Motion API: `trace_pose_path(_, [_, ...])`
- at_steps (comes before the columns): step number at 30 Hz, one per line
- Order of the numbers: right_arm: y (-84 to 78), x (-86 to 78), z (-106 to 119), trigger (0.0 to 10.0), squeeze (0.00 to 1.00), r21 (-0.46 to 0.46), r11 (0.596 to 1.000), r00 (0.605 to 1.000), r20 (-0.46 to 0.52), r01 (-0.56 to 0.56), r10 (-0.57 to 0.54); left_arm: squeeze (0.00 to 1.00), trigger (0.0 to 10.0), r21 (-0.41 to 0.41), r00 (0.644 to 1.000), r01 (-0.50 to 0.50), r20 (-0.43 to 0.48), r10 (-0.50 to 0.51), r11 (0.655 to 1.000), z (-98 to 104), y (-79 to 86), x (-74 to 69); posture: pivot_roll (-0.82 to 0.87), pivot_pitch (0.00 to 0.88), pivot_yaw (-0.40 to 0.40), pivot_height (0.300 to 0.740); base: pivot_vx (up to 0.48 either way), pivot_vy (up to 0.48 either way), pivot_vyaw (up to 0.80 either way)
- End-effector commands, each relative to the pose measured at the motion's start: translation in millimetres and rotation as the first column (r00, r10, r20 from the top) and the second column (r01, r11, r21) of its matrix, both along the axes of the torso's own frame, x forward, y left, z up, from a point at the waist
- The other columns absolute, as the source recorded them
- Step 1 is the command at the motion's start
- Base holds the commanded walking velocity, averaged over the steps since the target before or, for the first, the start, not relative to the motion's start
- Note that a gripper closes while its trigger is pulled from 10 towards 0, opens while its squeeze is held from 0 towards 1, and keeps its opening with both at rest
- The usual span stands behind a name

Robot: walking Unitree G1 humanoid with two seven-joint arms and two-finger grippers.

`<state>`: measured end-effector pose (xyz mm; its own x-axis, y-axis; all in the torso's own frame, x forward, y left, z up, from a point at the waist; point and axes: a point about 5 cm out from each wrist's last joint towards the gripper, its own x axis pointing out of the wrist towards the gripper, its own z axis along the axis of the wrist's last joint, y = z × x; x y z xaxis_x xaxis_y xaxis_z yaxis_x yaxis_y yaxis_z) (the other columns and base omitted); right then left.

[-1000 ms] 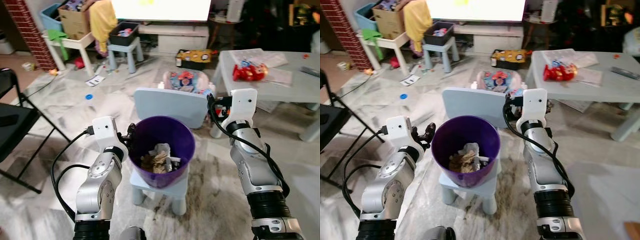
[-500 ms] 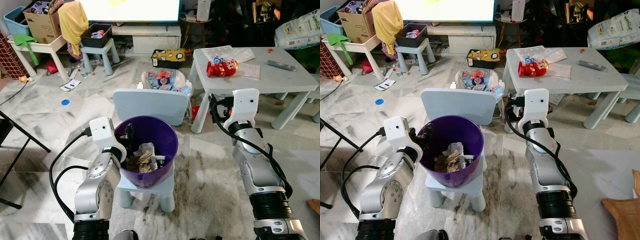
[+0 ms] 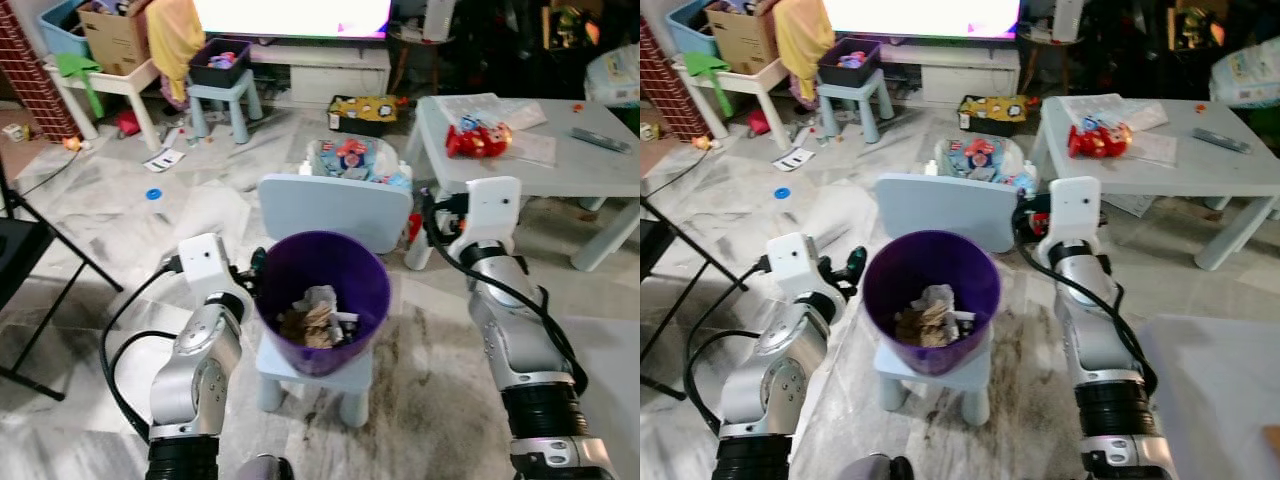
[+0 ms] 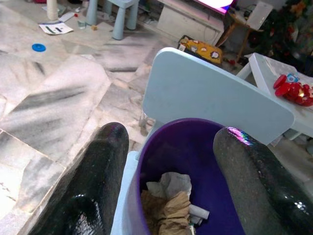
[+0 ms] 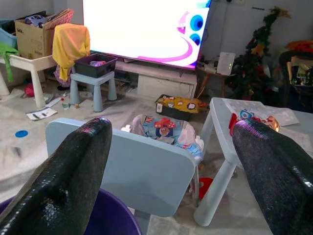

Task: Picking trash to rubbish bin

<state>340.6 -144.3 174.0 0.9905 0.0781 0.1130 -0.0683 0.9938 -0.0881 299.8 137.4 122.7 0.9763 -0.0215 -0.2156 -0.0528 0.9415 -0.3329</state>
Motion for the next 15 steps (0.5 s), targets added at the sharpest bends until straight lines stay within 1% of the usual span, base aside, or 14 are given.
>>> trace_pose_path(1, [-9.2,-0.6,1.0,10.0,0.00,-0.013,0.999,1.000,0.003,0.031,-0.031,0.00,10.0,-0.005,1.000,0.016,-0.010,-0.016,1.000,-1.7,-6.1,0.3,0.05,0.076,-0.018,0.740,0.000,0.480,0.00])
trace_pose_path(12, [-9.1,0.1,1.5,10.0,0.00,-0.009,0.999,0.999,0.006,0.032,-0.032,0.00,10.0,-0.004,1.000,0.015,-0.009,-0.015,1.000,-1.6,-6.6,1.3,0.06,0.071,-0.017,0.740,0.000,0.480,0.00])
trace_pose_path(13, [-8.8,-0.2,1.4,10.0,0.00,-0.010,0.999,0.999,0.006,0.031,-0.031,0.00,10.0,-0.007,1.000,0.013,-0.007,-0.013,1.000,-1.6,-6.7,1.2,0.05,0.072,-0.017,0.740,0.000,0.364,0.00])
trace_pose_path(15, [-8.8,-0.4,1.0,10.0,0.00,-0.010,0.999,0.999,0.005,0.032,-0.032,0.00,10.0,-0.003,1.000,0.017,-0.004,-0.017,1.000,-1.4,-7.1,1.0,0.05,0.072,-0.017,0.740,0.000,0.000,0.00])
